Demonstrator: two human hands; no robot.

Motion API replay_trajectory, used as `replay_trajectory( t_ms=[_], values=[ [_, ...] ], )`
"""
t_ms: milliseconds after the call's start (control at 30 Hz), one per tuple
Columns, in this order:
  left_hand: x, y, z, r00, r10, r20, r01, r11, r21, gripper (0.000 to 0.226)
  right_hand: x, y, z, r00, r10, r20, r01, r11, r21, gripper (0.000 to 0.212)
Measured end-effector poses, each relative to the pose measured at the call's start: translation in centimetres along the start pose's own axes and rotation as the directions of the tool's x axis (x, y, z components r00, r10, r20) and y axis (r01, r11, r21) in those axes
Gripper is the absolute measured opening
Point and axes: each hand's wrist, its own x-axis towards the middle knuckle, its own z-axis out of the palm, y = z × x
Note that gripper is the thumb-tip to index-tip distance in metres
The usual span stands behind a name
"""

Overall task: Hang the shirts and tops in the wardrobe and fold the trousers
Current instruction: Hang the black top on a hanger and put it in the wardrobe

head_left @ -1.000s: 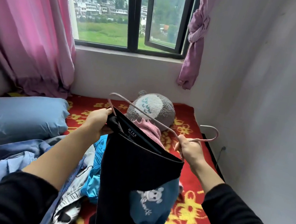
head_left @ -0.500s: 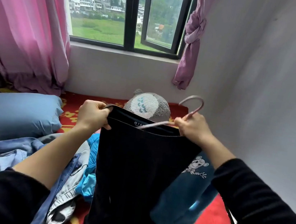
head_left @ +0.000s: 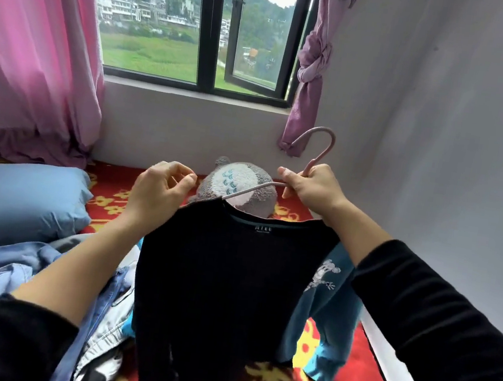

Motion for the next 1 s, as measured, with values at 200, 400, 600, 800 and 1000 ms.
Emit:
replay_trajectory(
  t_ms=[200,400,600,800,1000],
  values=[
    [-2.1,0.9,-2.1,0.944,0.122,0.306,-0.128,0.992,-0.002,0.031,-1.6,-4.5,-2.1,0.996,-0.037,0.086,0.023,0.985,0.168,0.025],
    [-3.9,7.0,-7.1,0.978,0.205,-0.036,-0.199,0.972,0.126,0.020,-3.9,-10.0,-6.5,0.944,-0.292,0.151,0.263,0.946,0.189,0.007],
    [-8.4,12.0,-13.4,0.943,0.232,-0.239,-0.163,0.947,0.278,0.018,-7.5,-13.6,-6.9,0.823,-0.555,0.117,0.525,0.824,0.214,0.014],
    [-17.4,12.3,-19.2,0.853,0.201,-0.481,-0.046,0.948,0.314,0.018,-12.7,-16.4,-3.6,0.648,-0.711,0.273,0.647,0.703,0.293,0.010],
    [-25.6,13.7,-28.6,0.729,0.195,-0.657,0.099,0.919,0.383,0.021,-19.6,-23.8,0.0,0.480,-0.826,0.295,0.712,0.563,0.419,0.010]
  ],
)
